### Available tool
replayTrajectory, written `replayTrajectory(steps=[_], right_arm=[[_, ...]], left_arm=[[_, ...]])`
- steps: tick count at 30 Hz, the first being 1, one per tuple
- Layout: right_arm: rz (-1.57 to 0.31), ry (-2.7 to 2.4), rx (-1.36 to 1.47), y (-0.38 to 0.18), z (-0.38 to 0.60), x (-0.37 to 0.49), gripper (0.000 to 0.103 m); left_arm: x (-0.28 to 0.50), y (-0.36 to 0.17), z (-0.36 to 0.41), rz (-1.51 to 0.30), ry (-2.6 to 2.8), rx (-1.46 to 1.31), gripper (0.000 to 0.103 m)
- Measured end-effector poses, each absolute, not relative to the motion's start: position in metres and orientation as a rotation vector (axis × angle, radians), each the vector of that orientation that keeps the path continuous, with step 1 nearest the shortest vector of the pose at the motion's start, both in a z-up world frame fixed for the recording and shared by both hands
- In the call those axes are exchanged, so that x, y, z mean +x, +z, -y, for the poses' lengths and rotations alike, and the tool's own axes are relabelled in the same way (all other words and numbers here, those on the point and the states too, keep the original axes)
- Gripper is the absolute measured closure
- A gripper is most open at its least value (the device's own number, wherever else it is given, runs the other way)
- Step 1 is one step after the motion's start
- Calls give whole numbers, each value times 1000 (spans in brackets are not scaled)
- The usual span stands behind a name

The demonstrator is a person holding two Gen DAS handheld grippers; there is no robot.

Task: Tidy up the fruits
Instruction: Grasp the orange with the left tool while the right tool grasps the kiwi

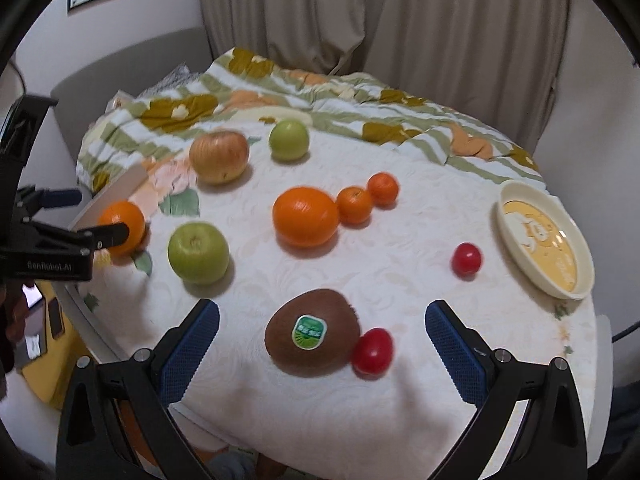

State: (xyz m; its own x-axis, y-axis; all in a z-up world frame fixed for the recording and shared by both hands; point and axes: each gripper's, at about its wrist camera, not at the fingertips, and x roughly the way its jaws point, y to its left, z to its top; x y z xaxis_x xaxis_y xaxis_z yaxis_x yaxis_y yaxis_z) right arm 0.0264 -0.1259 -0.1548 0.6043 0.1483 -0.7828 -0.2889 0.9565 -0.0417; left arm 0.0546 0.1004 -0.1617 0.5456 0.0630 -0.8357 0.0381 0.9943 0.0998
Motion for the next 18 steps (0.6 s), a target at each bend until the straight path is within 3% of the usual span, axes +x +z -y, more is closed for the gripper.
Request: replayTrajectory(steps=[4,7,13,18], right_arm=[[-918,266,-212,-170,121,28,6],[-927,268,-254,-178,115,29,8],[-954,292,-318,-190,111,33,23],[-963,297,-343,-194,111,34,26]], left_arm=[[61,-176,-103,-1023,-12,122,3],[64,-182,-102,-1038,-35,141,12],[71,-191,-103,-1062,-57,150,25],[75,-196,-104,-1084,-78,136,36]])
